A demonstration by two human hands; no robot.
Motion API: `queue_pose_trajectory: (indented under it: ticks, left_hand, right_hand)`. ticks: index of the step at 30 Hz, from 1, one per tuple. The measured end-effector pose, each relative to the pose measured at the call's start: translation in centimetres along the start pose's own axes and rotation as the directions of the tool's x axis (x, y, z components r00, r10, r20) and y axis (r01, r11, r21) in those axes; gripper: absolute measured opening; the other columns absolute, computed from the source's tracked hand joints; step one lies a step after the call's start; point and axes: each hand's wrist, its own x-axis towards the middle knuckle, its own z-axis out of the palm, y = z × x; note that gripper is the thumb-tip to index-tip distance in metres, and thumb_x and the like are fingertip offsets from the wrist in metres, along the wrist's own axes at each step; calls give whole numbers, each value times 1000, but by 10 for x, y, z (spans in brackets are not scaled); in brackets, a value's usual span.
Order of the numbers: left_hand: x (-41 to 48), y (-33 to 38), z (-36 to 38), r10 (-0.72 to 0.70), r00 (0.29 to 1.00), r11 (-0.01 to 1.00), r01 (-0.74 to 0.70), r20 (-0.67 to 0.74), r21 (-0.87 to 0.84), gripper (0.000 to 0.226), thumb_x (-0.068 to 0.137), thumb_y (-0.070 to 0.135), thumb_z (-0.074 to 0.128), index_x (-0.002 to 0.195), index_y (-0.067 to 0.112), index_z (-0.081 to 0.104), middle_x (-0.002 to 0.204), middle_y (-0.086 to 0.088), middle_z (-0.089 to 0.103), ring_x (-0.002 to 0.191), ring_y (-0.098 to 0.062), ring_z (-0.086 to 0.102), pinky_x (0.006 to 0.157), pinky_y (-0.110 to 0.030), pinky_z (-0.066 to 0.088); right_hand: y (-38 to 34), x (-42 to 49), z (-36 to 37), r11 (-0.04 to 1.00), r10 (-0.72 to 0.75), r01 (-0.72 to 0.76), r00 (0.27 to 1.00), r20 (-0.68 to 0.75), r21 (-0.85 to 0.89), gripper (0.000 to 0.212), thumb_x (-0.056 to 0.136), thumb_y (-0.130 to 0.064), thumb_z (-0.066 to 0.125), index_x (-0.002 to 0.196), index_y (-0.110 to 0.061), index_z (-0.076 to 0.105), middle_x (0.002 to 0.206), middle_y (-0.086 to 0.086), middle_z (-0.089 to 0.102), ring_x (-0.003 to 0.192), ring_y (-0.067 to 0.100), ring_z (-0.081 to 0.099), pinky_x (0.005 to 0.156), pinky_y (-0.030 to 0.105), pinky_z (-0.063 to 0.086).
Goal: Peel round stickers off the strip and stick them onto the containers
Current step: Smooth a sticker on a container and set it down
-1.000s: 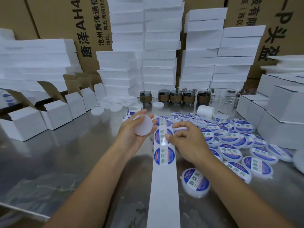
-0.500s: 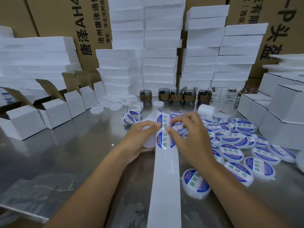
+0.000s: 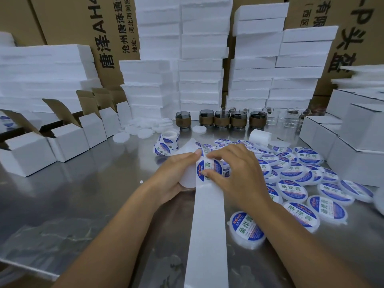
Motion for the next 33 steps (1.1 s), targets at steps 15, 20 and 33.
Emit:
queue_pose_trajectory:
  ticks: [15, 20, 33]
  left_hand:
    - [-2, 3, 5, 127, 982, 987, -111, -141, 118, 18, 65, 40, 74, 67, 22, 70, 78, -5, 66, 67, -16, 63, 55, -29, 53]
    - [3, 2, 7, 163, 934, 975, -103, -317, 199, 14, 79, 33, 72, 69, 24, 69, 102, -7, 67, 90, -24, 62, 74, -35, 53]
    - [12, -8, 3, 438, 812, 818, -183, -385, 546, 17, 80, 26, 73, 67, 24, 62, 75, 12, 63, 87, -14, 59, 88, -42, 50]
  right_hand:
    - [1, 1, 3, 999, 31, -31, 999, 31, -17, 19, 76, -22, 75, 92, -17, 66, 90, 0, 63, 89, 17, 53, 82, 28, 36]
    - [-1, -1, 1, 1000, -3, 3, 998, 63, 8, 7, 81, -17, 65, 88, -19, 67, 89, -3, 60, 89, 15, 51, 81, 28, 34]
    - [-4, 7, -5, 737, 425, -346, 905, 1, 580, 22, 81, -6, 54, 63, -17, 57, 59, -10, 54, 59, 1, 48, 56, 10, 39]
